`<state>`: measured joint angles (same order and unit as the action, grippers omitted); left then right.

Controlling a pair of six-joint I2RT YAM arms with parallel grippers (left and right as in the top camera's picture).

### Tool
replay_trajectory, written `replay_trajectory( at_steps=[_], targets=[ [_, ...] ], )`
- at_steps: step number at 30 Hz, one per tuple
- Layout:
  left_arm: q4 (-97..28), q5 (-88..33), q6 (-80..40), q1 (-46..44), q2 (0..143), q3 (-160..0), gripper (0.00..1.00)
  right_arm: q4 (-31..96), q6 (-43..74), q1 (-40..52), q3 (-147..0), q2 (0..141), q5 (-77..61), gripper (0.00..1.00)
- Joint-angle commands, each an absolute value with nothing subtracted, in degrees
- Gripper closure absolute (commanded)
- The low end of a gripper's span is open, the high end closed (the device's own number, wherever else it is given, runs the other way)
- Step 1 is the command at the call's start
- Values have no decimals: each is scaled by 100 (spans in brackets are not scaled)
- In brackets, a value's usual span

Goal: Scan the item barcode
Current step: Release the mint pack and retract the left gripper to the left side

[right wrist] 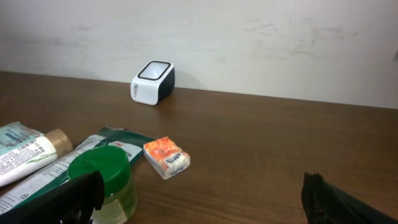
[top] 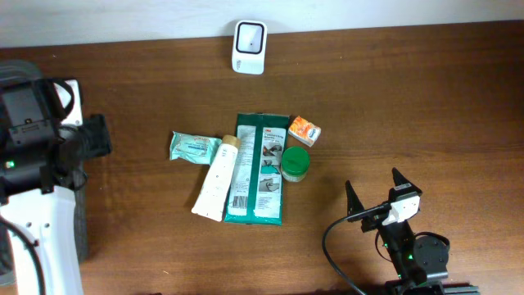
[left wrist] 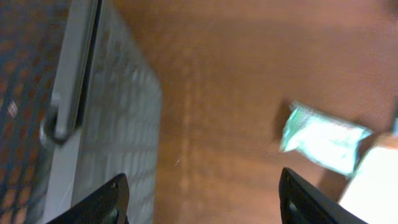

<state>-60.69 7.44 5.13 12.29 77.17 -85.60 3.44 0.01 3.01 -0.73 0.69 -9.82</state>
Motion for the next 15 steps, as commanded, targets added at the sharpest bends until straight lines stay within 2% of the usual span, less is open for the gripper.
replay_trajectory(
  at_steps=[1, 6, 10, 13, 15],
  targets=[
    [-6316, 1339, 532, 1256, 7795, -8412, 33, 364, 1, 259, -32, 36, -1031, 2],
    [-6558, 2252, 611, 1256, 7800, -8355, 36, 366, 1, 259, -32, 36, -1031, 2],
    [-6283, 2989, 615, 1378, 7804, -8355, 31, 366, 1, 259, -32, 36, -1031, 2],
    [-6090, 2838, 615, 1973, 7822, -8355, 29, 364, 1, 259, -32, 36, -1031, 2],
    [-5920, 1848, 1092, 2117, 7822, -8355, 36, 366, 1, 259, -32, 36, -1031, 2]
  ],
)
